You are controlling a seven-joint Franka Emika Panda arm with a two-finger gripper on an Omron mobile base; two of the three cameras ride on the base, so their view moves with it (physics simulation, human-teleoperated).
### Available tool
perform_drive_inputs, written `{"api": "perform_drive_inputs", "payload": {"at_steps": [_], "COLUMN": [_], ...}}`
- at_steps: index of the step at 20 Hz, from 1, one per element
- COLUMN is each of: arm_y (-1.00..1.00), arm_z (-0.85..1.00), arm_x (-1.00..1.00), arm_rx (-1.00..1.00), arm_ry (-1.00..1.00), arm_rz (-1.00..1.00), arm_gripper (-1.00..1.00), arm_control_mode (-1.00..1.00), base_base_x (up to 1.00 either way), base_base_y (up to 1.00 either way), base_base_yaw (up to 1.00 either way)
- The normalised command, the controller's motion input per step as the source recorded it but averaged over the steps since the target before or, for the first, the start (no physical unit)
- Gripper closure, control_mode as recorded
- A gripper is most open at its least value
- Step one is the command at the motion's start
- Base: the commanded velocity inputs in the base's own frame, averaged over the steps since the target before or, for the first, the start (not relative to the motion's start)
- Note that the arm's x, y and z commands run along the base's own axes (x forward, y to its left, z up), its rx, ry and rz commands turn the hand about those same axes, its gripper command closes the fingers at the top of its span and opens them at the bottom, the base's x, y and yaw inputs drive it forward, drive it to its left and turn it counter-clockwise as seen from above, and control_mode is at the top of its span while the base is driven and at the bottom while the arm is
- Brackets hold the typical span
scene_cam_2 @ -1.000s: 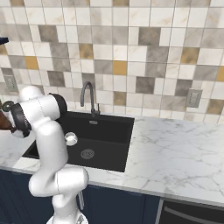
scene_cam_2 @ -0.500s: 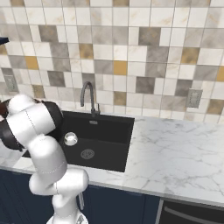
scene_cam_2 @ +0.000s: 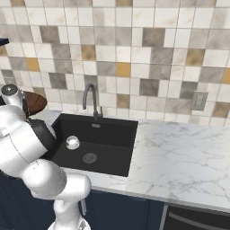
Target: Pick the mug and place it in the sink. Pick the bowl and place it in the open cabinet and then close the cabinet.
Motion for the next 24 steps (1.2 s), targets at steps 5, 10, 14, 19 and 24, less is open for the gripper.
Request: {"api": "perform_drive_inputs", "payload": {"at_steps": [5,10,14,19,24], "arm_y": [-0.17,-0.64,-0.55,-0.27,-0.12], "arm_z": [0.96,0.71,0.67,0.57,0.18], "arm_x": [-0.43,-0.56,-0.24,-0.03,-0.32], "arm_rx": [-0.08,-0.02,0.0,-0.02,-0.17], "arm_ry": [0.02,0.09,0.2,0.12,-0.12], "arm_rz": [-0.03,0.0,0.0,0.06,0.1], "arm_gripper": [1.0,1.0,1.0,1.0,1.0], "arm_control_mode": [-1.0,-1.0,-1.0,-1.0,-1.0], "base_base_x": [0.0,0.0,0.0,0.0,0.0], "base_base_y": [0.0,0.0,0.0,0.0,0.0], "base_base_yaw": [0.0,0.0,0.0,0.0,0.0]}}
